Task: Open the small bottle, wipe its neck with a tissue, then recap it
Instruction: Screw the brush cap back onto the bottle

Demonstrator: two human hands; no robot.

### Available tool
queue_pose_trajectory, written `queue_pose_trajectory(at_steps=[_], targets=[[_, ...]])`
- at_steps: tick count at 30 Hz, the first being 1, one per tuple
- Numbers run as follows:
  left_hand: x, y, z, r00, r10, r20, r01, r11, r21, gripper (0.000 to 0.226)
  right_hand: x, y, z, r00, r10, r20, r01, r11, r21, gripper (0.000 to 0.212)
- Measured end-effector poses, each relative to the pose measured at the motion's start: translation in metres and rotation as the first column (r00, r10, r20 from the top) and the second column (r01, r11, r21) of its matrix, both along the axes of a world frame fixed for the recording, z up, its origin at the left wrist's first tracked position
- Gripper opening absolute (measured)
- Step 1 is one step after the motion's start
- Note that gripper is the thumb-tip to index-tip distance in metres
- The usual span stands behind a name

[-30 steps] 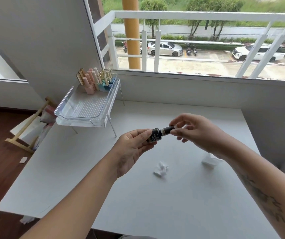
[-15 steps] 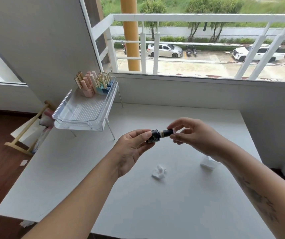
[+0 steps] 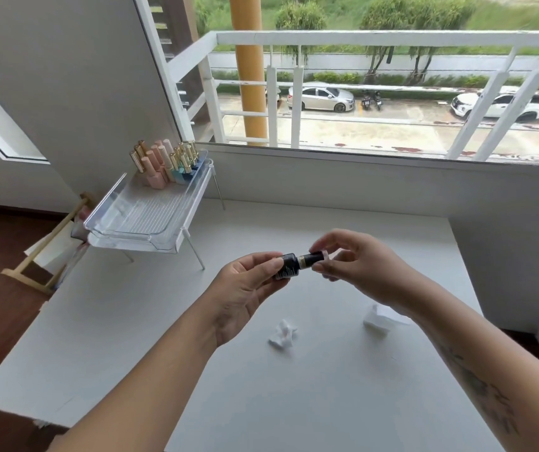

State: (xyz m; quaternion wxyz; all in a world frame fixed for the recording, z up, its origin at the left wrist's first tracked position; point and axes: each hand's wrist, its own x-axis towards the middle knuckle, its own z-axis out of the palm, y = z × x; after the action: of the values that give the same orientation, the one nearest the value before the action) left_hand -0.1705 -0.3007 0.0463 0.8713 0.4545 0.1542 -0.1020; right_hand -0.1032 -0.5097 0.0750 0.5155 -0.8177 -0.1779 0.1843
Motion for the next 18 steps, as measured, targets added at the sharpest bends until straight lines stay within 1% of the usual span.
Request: queue_pose_trajectory(at_steps=[3, 6, 12, 18], targets=[[0.003, -0.009, -0.001, 1.000, -0.010, 0.011, 0.010, 1.000, -0.013, 0.035, 0.003, -0.011, -0.001, 1.000, -0.019, -0.024, 0.020, 0.999, 0.050, 0.013], [0.005, -0.021, -0.002, 1.000, -0.013, 0.017, 0.013, 1.000, 0.020, 0.037, 0.006, -0.023, 0.000, 0.999, -0.014, -0.043, 0.017, 0.996, 0.082, 0.010], [0.007, -0.039, -0.005, 1.000, 0.002, 0.025, -0.004, 0.999, 0.049, 0.035, 0.008, -0.036, -0.003, 1.000, -0.017, -0.003, 0.017, 1.000, 0.023, 0.007], [0.008, -0.039, -0.007, 0.999, 0.009, 0.033, -0.012, 0.997, 0.077, 0.034, 0.014, -0.034, -0.007, 1.000, -0.014, -0.026, 0.013, 1.000, -0.027, 0.008]])
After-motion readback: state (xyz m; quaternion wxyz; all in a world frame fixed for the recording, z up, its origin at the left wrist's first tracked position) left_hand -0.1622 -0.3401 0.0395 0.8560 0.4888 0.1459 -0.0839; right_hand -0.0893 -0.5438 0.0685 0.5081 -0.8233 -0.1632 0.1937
